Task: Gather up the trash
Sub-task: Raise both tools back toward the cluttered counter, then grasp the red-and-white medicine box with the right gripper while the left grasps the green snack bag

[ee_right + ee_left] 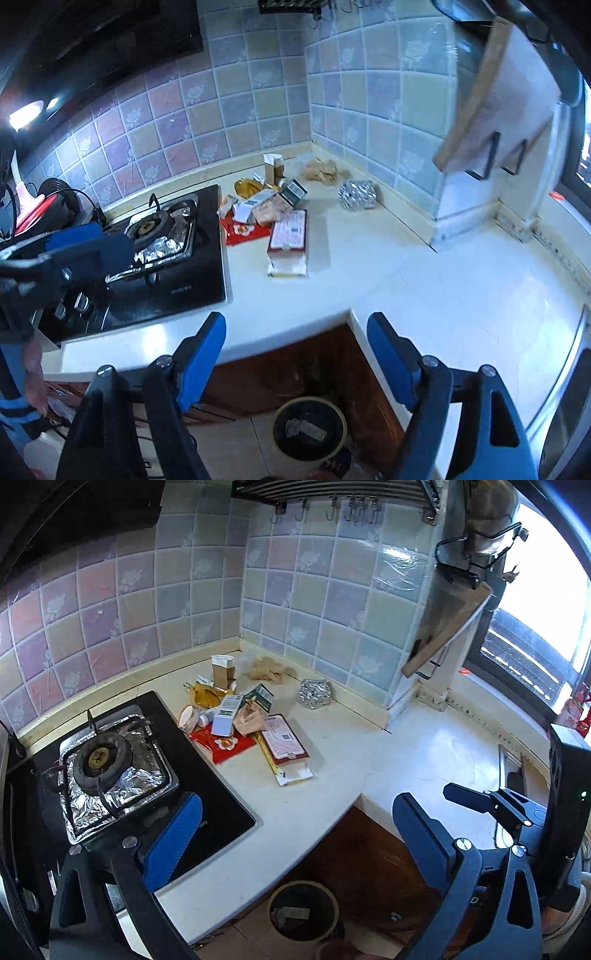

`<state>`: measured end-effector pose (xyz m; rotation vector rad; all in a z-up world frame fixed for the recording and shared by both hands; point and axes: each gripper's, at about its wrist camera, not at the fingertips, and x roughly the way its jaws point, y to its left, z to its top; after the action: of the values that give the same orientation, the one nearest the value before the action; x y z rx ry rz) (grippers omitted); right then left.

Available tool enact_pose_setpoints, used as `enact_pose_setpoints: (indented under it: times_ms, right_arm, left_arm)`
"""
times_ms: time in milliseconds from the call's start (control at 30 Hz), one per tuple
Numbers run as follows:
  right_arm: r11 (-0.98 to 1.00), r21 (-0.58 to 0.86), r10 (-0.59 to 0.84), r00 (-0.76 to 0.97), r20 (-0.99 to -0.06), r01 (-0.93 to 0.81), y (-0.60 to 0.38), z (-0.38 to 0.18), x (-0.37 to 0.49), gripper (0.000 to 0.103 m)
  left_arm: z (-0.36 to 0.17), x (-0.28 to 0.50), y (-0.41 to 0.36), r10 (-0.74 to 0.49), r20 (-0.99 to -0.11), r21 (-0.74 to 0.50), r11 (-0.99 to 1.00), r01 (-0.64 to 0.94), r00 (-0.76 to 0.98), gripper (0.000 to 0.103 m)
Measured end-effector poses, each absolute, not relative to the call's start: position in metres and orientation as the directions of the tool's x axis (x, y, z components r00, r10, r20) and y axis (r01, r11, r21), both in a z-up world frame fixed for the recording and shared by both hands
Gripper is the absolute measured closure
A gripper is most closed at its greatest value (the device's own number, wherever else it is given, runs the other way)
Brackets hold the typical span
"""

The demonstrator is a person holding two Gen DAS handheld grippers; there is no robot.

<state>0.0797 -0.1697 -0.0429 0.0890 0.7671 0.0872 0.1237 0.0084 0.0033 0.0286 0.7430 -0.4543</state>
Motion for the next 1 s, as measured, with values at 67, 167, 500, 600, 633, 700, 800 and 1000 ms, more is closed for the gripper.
enact_pose_setpoints:
  times_ms: [67,167,500,600,633,700,800,1000]
  right_arm:
    - [0.991,0.117,0.127,0.712,-0.69,-0.063,-0.169,-0.042,0.102,0.024]
    - [0.988,0.126,0.155,0.687,-0.71,-0.093,-0.167,-0.047,0.136,0.024]
    - [0.977,0.125,0.203,0.587,-0.784,-0.171,-0.156,-0.095,0.239,0.024]
    - [0.975,0.131,0.209,0.552,-0.807,-0.179,-0.15,-0.112,0.264,0.024]
    - [0.975,0.131,0.209,0.541,-0.815,-0.18,-0.148,-0.118,0.273,0.024]
    - [0.974,0.133,0.21,0.521,-0.827,-0.181,-0.145,-0.128,0.287,0.024]
    - [0.974,0.136,0.209,0.487,-0.848,-0.181,-0.141,-0.144,0.304,0.024]
    - [0.974,0.13,0.201,0.45,-0.87,-0.184,-0.151,-0.158,0.312,0.045]
  left_arm:
    - [-0.006,0.14,0.01,-0.347,-0.665,-0.112,0.922,0.372,0.661,0.001]
    - [-0.021,0.169,0.013,-0.279,-0.692,-0.091,0.949,0.303,0.666,0.001]
    - [-0.046,0.227,0.014,-0.146,-0.739,-0.04,0.984,0.175,0.658,0.001]
    - [-0.051,0.24,0.013,-0.118,-0.749,-0.033,0.99,0.14,0.652,0.001]
    - [-0.052,0.243,0.013,-0.111,-0.75,-0.031,0.991,0.133,0.652,0.001]
    - [-0.054,0.249,0.013,-0.093,-0.755,-0.024,0.993,0.115,0.649,0.001]
    - [-0.057,0.257,0.01,-0.074,-0.764,-0.012,0.995,0.1,0.641,0.001]
    - [-0.058,0.27,-0.005,-0.07,-0.77,0.007,0.993,0.117,0.634,0.001]
